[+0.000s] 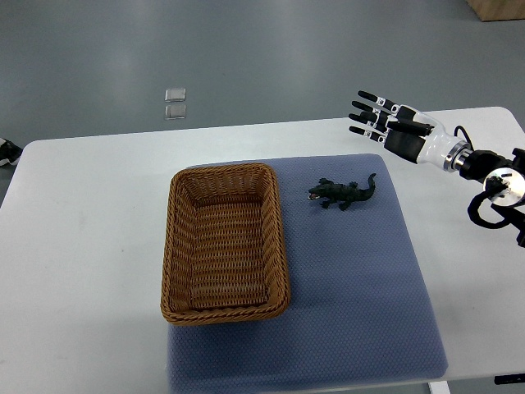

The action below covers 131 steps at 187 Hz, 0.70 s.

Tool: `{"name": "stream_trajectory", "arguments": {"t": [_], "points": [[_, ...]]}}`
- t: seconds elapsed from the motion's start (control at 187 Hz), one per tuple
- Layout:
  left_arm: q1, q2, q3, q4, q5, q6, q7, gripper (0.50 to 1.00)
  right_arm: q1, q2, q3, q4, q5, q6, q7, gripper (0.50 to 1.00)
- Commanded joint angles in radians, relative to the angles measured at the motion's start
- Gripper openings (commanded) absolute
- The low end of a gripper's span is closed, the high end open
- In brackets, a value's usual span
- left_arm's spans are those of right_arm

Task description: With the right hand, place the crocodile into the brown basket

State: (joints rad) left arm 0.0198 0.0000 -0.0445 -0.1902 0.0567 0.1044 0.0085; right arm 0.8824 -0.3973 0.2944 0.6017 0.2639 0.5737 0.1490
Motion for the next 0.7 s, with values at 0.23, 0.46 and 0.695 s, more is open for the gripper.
{"name": "stream_trajectory", "arguments": {"t": [0.23, 0.46, 0.695], "points": [[0.0, 0.0, 0.0, 0.0, 0.0, 0.001, -0.008, 1.0, -0.02, 0.014, 0.038, 0.003, 0.0, -0.005, 0.023, 0.93], [-0.009, 0.0, 0.003, 0.026, 0.002, 0.005, -0.008, 1.0, -0.022, 0.012, 0.022, 0.001, -0.028, 0.005, 0.069, 0.928], [-0.011, 0.0, -0.002, 0.021, 0.002, 0.005, -0.008, 1.0, -0.017, 0.012, 0.038, -0.002, -0.182, -0.005, 0.244, 0.928]]}}
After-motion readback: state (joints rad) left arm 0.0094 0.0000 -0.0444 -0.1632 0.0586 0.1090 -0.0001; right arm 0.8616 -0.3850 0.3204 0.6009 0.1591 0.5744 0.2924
